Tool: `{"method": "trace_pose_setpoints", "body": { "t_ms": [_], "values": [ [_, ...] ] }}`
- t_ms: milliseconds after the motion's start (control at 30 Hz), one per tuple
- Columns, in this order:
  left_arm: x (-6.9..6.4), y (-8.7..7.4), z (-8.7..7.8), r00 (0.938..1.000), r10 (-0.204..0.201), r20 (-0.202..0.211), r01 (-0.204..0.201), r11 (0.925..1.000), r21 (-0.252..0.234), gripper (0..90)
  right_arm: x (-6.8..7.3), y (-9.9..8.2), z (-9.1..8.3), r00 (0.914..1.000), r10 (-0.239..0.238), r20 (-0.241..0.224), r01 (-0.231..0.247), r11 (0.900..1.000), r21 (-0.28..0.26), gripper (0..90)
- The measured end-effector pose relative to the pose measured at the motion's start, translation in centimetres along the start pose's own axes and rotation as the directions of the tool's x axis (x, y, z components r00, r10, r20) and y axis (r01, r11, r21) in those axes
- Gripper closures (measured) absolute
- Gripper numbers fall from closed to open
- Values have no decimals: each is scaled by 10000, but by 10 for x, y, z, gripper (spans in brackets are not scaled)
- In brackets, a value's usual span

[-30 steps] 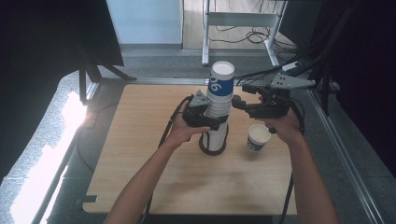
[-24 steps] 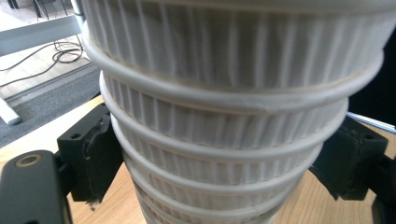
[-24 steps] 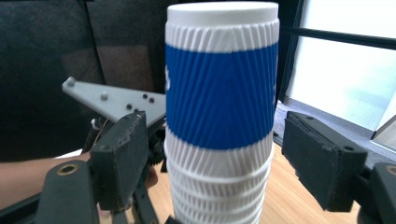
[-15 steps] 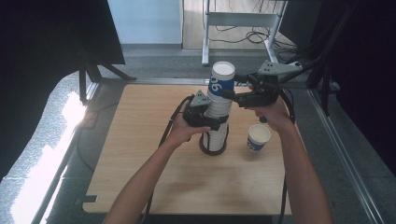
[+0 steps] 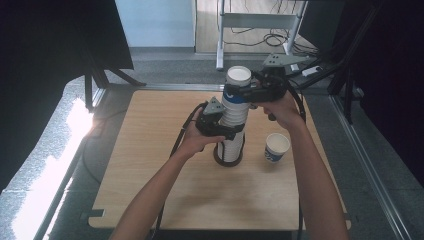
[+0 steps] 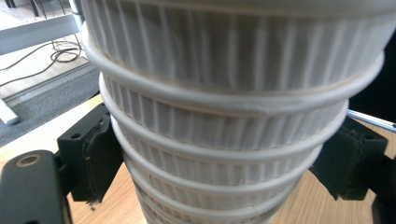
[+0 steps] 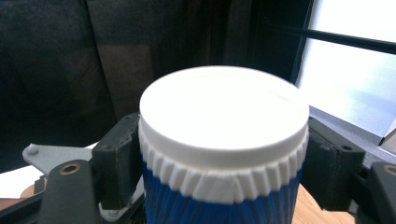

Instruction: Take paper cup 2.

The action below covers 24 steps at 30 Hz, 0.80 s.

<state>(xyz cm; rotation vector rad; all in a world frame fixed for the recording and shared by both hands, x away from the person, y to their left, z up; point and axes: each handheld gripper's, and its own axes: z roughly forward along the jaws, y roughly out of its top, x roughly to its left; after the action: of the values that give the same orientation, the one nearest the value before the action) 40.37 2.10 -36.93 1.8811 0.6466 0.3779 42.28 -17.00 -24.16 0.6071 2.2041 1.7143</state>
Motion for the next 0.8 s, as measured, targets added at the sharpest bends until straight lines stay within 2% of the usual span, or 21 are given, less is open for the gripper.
{"method": "trace_pose_setpoints", "body": {
  "t_ms": [233,367,467,600,800],
  "values": [
    [0,0,0,10000,4,-6,-4,10000,-16,134,1,3,-1,9997,-201,135,201,9998,7,267],
    [-1,1,1,10000,15,-3,-15,10000,55,135,2,7,-6,9995,-162,275,172,9992,-356,271],
    [-1,1,1,10000,32,6,-32,10000,59,135,5,14,-11,9987,-290,427,310,9984,-468,272],
    [0,-1,-1,10000,-65,54,65,10000,10,134,8,25,-20,9980,-237,582,285,9962,-826,274],
    [0,-1,-2,10000,45,21,-45,9999,97,135,17,42,-36,9953,-552,798,650,9899,-1258,277]
  ]
}}
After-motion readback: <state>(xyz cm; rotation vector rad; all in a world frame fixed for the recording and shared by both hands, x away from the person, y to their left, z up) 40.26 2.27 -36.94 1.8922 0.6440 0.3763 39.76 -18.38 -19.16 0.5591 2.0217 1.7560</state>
